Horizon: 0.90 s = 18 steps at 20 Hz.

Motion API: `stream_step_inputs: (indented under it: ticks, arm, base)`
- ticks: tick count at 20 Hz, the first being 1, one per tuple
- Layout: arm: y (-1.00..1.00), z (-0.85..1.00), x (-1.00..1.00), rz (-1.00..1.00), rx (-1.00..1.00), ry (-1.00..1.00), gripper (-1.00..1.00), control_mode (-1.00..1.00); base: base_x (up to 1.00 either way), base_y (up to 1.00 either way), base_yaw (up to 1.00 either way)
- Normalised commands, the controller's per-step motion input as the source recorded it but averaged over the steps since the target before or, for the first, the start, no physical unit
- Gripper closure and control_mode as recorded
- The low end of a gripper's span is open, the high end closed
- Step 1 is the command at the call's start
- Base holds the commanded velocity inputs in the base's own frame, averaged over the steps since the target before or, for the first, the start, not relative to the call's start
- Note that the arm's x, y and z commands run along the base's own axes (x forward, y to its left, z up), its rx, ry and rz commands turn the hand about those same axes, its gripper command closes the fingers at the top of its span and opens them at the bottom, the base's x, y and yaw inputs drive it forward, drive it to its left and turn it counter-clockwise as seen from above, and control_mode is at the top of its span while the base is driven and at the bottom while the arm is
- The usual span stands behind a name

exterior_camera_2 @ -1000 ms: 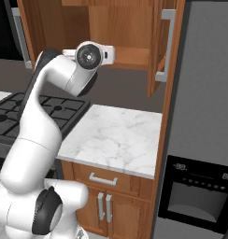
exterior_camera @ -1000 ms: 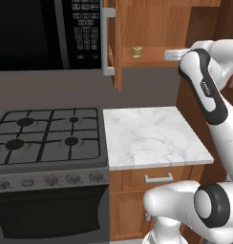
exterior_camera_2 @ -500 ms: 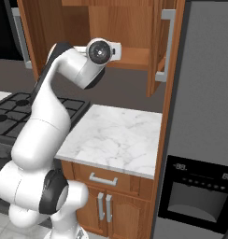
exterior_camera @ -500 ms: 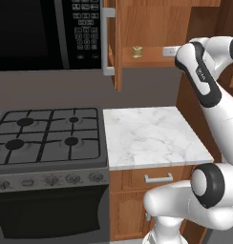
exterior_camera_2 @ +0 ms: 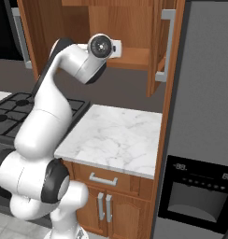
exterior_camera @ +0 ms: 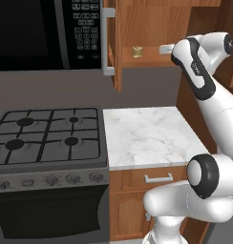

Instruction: Get the candle and the liquor from the cabinet and move them to the dining counter.

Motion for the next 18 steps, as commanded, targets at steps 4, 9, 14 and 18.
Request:
stream_step_inputs:
  ticks: [4, 9, 14, 18]
  arm:
    - [0.13, 0.0, 0.28, 0.0, -0.02, 0.0, -1.0, -1.0]
    - [0.18, -0.05, 0.25, 0.0, -0.02, 0.0, -1.0, -1.0]
    - [0.07, -0.09, 0.22, 0.0, -0.01, 0.0, -1.0, -1.0]
    - [0.0, -0.04, 0.24, 0.0, 0.0, 0.0, -1.0, -1.0]
  base:
    - [0.0, 0.0, 0.0]
    - [0.0, 0.0, 0.0]
    - [0.0, 0.0, 0.0]
    - [0.0, 0.0, 0.0]
